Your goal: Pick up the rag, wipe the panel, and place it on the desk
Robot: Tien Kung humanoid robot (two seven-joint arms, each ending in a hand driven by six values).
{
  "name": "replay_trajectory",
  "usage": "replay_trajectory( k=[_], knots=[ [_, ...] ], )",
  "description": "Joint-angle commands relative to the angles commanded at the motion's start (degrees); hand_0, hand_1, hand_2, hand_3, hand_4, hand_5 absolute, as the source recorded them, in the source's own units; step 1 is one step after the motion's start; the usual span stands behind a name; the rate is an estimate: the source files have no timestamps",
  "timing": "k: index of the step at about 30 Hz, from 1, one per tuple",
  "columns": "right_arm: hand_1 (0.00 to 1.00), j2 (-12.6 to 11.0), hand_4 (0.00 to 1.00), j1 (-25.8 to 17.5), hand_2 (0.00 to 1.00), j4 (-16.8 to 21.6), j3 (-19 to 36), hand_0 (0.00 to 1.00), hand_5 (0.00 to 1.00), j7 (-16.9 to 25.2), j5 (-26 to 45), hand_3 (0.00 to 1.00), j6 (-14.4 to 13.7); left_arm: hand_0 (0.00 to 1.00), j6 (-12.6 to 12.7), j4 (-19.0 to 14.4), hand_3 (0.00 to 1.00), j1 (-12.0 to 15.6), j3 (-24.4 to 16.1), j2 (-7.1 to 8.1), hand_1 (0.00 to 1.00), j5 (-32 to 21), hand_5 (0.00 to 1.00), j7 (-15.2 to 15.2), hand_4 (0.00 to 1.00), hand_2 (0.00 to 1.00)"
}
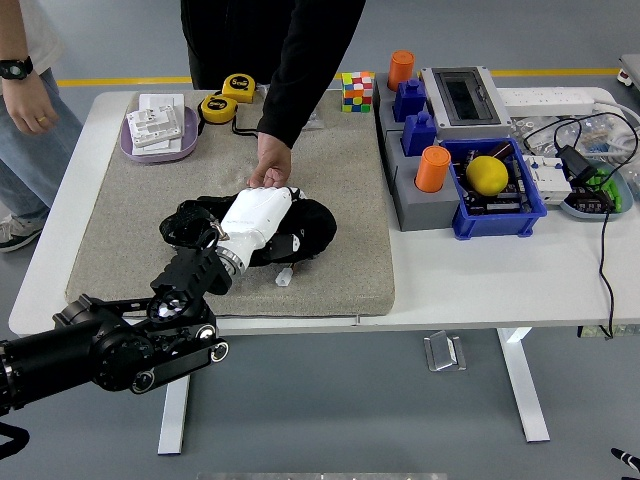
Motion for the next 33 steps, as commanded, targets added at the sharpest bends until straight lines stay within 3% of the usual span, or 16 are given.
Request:
replay_trajectory(
  k=[9, 17, 33],
  knots=[
    [0.571, 0.12, 0.998, -0.02, 0.702, 0.06, 0.32, 0.764, 0.559, 0.09, -0.12, 0.612, -0.16, 0.203, -0.17, 0.24, 0.473, 0.42, -0.31, 1.26, 0.146, -0.1, 0.002, 0.08, 0.105, 0.535],
    [0.571, 0.34, 0.998, -0.3, 0.702, 0.04, 0.93, 0.765, 0.559, 0.15, -0.34, 0.612, -0.23, 0.203, -0.41, 0.67, 0.476, 1.0, -1.49, 3.57, 0.147, 0.58, 0.002, 0.05, 0.118, 0.536],
    [0.571, 0.76, 0.998, -0.76, 0.702, 0.01, 1.87, 0.764, 0.56, 0.26, -0.67, 0.612, -0.29, 0.203, -0.55, 2.01, 0.473, 2.68, -4.21, 6.39, 0.146, 0.97, 0.002, -0.12, 0.108, 0.535]
  ],
)
